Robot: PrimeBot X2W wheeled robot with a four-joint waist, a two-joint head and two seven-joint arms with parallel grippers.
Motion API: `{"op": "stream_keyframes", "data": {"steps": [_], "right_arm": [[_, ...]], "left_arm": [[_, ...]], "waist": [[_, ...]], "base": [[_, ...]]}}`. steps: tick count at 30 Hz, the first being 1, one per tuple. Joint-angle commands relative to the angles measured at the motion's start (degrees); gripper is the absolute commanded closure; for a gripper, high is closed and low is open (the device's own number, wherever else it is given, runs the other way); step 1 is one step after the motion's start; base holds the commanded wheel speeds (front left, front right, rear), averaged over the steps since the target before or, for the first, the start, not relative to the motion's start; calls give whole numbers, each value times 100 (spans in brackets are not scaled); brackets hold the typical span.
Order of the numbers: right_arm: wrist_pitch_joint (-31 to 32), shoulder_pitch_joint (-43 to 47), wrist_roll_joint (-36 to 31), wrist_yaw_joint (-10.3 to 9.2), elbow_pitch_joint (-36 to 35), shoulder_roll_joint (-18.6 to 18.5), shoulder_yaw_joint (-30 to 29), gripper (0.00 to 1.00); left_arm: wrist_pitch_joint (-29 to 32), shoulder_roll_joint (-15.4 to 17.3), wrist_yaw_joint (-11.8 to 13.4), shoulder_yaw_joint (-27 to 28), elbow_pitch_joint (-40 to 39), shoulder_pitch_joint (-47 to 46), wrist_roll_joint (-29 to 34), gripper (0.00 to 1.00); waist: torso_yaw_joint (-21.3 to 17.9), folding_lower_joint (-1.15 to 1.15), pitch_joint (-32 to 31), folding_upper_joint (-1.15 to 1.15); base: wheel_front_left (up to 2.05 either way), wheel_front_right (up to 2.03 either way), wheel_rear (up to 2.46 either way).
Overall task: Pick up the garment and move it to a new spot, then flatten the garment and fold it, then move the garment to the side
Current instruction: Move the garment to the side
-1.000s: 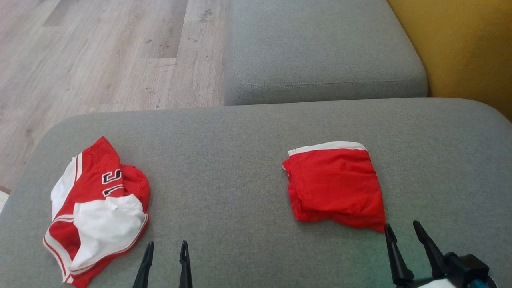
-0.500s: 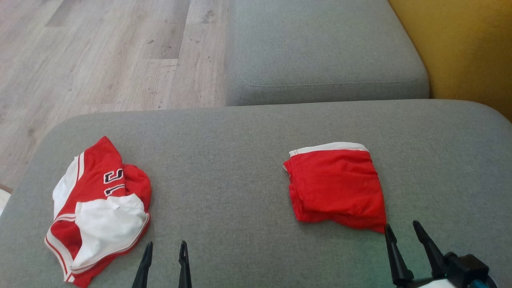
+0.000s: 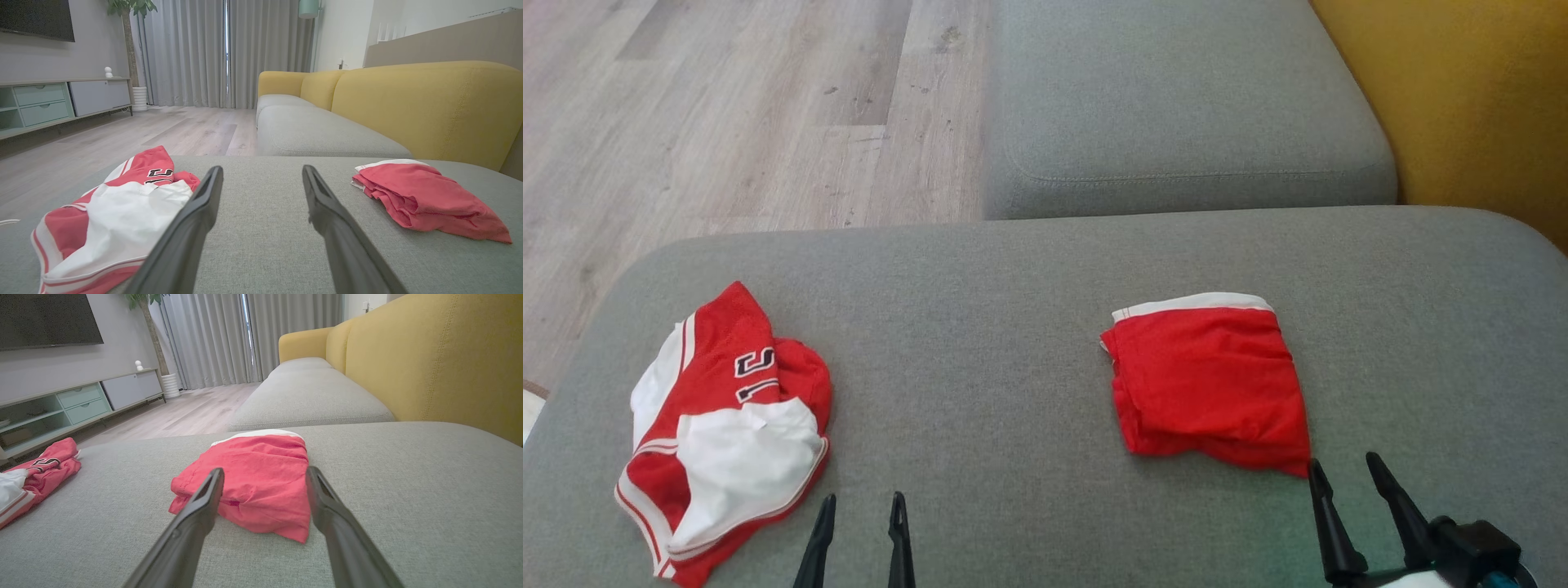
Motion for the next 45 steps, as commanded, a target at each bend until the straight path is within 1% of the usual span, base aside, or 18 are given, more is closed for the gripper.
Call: {"op": "stream_keyframes", "data": {"steps": [1, 9, 16, 21, 26, 29, 35, 39, 42, 45], "right_arm": [[-79, -108, -55, 39, -168, -62, 106, 0], [-79, -132, -72, 39, -162, -71, 96, 0], [-79, -199, -62, 39, -103, -90, 92, 0], [-79, -392, 14, 39, 116, -119, 111, 0], [-51, -730, 81, 39, 494, -186, 85, 0], [150, -1166, 163, 39, 751, -190, -83, 0], [775, -2221, 246, 39, 1289, -189, -481, 0], [1098, -2792, 43, 39, 1784, -237, -702, 0], [1292, -3096, -30, 39, 2175, -166, -715, 0], [1490, -3289, 28, 39, 2513, -107, -546, 0]], "left_arm": [[-30, -80, 12, 183, -175, -149, 26, 0], [-30, -80, 14, 167, -172, -191, 20, 0], [-30, -80, 15, 125, -217, -269, 37, 0], [-30, -81, 17, 83, -231, -349, 45, 0], [-30, -81, 26, 16, -237, -428, 40, 0], [-30, -81, 35, -50, -262, -540, 44, 0], [-30, -81, 48, -230, -353, -978, 69, 0], [-30, -81, 45, -346, -326, -1260, 193, 0], [-30, -81, 67, -406, -289, -1395, 187, 0], [-30, -81, 82, -466, -259, -1471, 166, 0]], "waist": [[2, 0, 5, 0], [31, 0, 82, 0], [88, 0, 292, 0], [124, 0, 554, 0], [157, 0, 769, 0], [174, 0, 1000, 0], [225, 0, 1510, 0], [263, 0, 1750, 0], [281, 0, 1871, 0], [274, 0, 1957, 0]], "base": [[0, 0, 0], [0, 0, 0], [0, 0, 0], [0, 0, 0], [0, 0, 0], [0, 0, 0], [0, 0, 0], [0, 0, 0], [0, 0, 0], [0, 0, 0]]}}
